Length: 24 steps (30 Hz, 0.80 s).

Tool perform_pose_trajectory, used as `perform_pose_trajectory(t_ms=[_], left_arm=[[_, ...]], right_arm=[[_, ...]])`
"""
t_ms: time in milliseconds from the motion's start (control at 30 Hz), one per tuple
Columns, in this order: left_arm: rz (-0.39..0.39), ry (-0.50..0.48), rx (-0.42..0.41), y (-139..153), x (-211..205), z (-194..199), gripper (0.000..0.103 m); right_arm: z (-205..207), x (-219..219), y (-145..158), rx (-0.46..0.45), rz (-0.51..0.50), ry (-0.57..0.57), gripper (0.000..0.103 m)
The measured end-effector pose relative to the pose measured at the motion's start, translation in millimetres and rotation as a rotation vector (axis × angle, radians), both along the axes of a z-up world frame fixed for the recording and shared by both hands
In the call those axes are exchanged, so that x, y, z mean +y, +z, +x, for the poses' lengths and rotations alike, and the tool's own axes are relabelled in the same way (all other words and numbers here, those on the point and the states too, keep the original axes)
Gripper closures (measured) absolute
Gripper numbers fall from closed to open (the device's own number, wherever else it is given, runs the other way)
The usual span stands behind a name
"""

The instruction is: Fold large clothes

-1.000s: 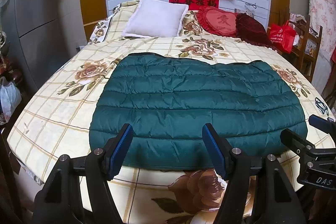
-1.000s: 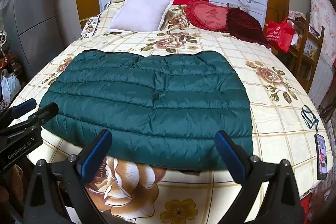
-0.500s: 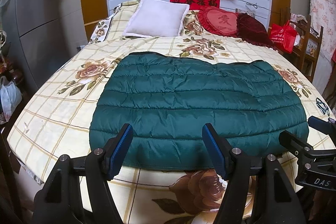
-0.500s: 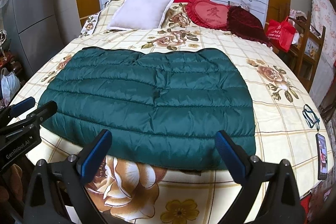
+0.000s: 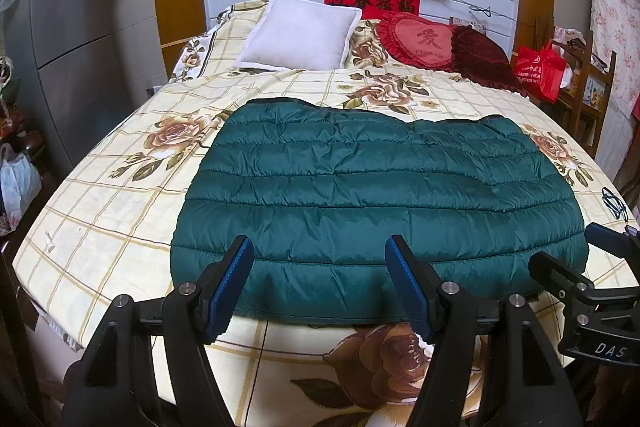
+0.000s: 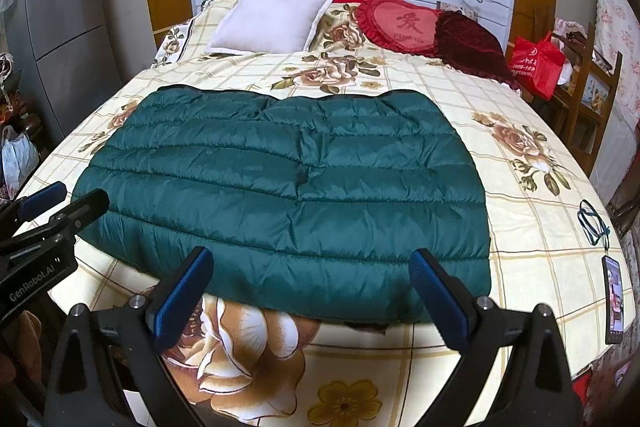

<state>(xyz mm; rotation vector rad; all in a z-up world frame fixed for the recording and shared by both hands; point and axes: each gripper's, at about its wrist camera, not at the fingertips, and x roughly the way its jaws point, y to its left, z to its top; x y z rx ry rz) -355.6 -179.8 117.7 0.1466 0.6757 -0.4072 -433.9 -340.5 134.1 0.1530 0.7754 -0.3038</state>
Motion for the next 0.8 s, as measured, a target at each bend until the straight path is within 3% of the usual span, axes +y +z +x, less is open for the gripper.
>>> perform_pose_trajectory(t_ms=[800], left_arm=[[0.006,-0.003,0.012,-2.7,-4.2,1.3,0.054]], right_arm=[[2.5,-2.4,-5.1,0.012,-0.001,0.012,0.003]])
